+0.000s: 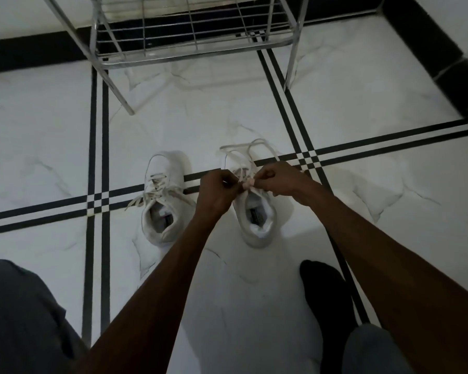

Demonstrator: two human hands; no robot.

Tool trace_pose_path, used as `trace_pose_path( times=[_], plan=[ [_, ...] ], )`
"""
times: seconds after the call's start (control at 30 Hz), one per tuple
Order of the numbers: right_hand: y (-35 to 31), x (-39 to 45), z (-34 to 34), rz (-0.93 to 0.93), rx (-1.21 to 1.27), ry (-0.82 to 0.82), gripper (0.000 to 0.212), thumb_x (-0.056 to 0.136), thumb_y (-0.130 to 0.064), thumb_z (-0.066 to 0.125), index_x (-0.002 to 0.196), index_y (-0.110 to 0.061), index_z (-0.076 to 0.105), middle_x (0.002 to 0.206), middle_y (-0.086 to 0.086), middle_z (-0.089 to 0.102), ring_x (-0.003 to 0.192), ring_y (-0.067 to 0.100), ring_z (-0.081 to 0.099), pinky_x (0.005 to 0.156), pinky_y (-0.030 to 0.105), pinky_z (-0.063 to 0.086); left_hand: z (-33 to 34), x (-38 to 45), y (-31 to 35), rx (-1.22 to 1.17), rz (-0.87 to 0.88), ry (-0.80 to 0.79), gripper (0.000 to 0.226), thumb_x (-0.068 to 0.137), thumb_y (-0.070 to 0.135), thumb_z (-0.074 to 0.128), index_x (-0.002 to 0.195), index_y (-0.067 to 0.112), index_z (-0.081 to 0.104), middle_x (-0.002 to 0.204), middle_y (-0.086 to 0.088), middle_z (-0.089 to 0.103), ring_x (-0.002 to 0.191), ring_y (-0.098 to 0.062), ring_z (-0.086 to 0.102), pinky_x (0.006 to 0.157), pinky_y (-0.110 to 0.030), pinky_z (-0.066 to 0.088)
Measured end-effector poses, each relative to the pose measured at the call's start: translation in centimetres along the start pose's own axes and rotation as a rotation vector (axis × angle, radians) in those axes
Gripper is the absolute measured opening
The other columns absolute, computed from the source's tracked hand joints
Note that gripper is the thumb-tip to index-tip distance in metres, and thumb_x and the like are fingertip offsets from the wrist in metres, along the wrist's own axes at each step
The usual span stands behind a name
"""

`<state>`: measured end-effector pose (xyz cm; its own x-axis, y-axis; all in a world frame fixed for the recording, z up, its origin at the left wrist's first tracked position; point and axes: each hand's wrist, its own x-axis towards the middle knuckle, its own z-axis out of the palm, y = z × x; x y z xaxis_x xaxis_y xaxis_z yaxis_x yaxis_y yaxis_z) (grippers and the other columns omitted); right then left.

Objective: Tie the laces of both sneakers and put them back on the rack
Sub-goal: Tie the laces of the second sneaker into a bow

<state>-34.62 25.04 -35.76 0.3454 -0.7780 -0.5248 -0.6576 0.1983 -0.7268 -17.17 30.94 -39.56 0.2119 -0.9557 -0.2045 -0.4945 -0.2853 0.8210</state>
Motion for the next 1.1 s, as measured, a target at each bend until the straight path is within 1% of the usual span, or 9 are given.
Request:
trace_pose_path(
  times=[0.13,0.3,0.4,0.53,0.63,0.7,0.8,0.97,1.1],
  plan=[
    [-0.5,0.9,0.7,-0.019,-0.061,-0.039,0.032,0.086,-0.033,0.077,0.094,-0.002,0.077,0.097,0.018,0.075,0.082,0.02,0.063,0.07,0.033,0.05,-0.6,-0.2,-0.9,0.018,0.007,0.013,0.021,0.079,0.033,0.079,0.071,0.02,0.065,0.069,-0.002,0.07,0.069,-0.024,0.073,0.072,-0.052,0.061],
    [-0.9,1.9,2.1,-0.035,-0.112,0.038,0.015,0.09,-0.012,0.068,0.094,0.003,0.07,0.086,0.011,0.067,0.081,0.021,0.062,0.077,0.042,0.057,-1.3,-0.3,-1.3,0.02,0.015,0.046,0.022,0.086,0.032,0.075,0.071,0.024,0.06,0.071,0.0,0.073,0.07,-0.021,0.074,0.071,-0.051,0.062],
    [-1.4,1.8,2.9,-0.09,-0.183,0.141,0.005,0.091,-0.005,0.058,0.092,-0.01,0.058,0.087,0.004,0.059,0.079,0.016,0.054,0.058,0.023,0.043,-1.6,-0.6,-1.1,0.052,0.018,0.082,0.025,0.091,0.031,0.072,0.074,0.022,0.056,0.074,-0.003,0.071,0.073,-0.022,0.072,0.071,-0.051,0.06],
    [-1.8,1.7,3.4,-0.183,-0.248,0.243,0.014,0.093,-0.008,0.058,0.087,-0.014,0.048,0.082,0.003,0.058,0.074,0.018,0.05,0.053,0.022,0.033,-1.9,-1.0,-1.1,0.051,0.018,0.109,0.02,0.096,0.025,0.06,0.081,0.013,0.053,0.078,-0.009,0.071,0.074,-0.027,0.072,0.07,-0.054,0.059],
    [-2.1,1.6,3.8,-0.204,-0.263,0.29,0.014,0.093,-0.011,0.059,0.086,-0.015,0.047,0.079,0.004,0.061,0.073,0.021,0.054,0.053,0.029,0.036,-1.9,-1.0,-1.2,0.045,0.022,0.115,0.014,0.096,0.02,0.051,0.083,0.014,0.047,0.084,-0.01,0.073,0.08,-0.024,0.074,0.07,-0.055,0.06],
    [-2.1,1.6,4.1,-0.207,-0.262,0.3,0.01,0.093,-0.01,0.057,0.088,-0.013,0.05,0.087,0.01,0.068,0.081,0.026,0.061,0.064,0.034,0.045,-1.9,-1.1,-1.0,0.012,0.019,0.133,0.017,0.099,0.012,0.051,0.083,0.015,0.045,0.089,-0.01,0.073,0.089,-0.021,0.075,0.073,-0.055,0.061],
    [-2.1,1.7,4.1,-0.186,-0.21,0.287,0.005,0.096,-0.012,0.056,0.093,-0.008,0.055,0.096,0.012,0.069,0.091,0.029,0.065,0.075,0.038,0.051,-2.0,-1.2,-1.1,-0.043,-0.027,0.167,0.021,0.099,0.012,0.059,0.081,0.015,0.048,0.086,-0.01,0.073,0.09,-0.02,0.076,0.074,-0.055,0.062],
    [-2.1,2.0,4.0,-0.058,0.011,0.175,0.003,0.096,-0.016,0.058,0.094,-0.014,0.057,0.101,0.007,0.067,0.084,0.018,0.064,0.082,0.042,0.056,-3.2,-0.9,-1.1,-0.16,-0.116,0.076,0.044,0.086,0.05,0.072,0.085,0.006,0.066,0.079,-0.01,0.077,0.079,-0.027,0.077,0.08,-0.055,0.063],
    [-3.1,2.2,3.5,-0.007,0.302,0.165,0.006,0.093,-0.01,0.062,0.093,-0.015,0.059,0.098,0.008,0.074,0.09,0.017,0.072,0.079,0.036,0.06,-4.4,-0.7,0.8,-0.427,-0.136,0.018,0.042,0.099,0.034,0.065,0.095,-0.006,0.072,0.093,-0.011,0.079,0.088,-0.024,0.074,0.091,-0.051,0.059]
  ],
)
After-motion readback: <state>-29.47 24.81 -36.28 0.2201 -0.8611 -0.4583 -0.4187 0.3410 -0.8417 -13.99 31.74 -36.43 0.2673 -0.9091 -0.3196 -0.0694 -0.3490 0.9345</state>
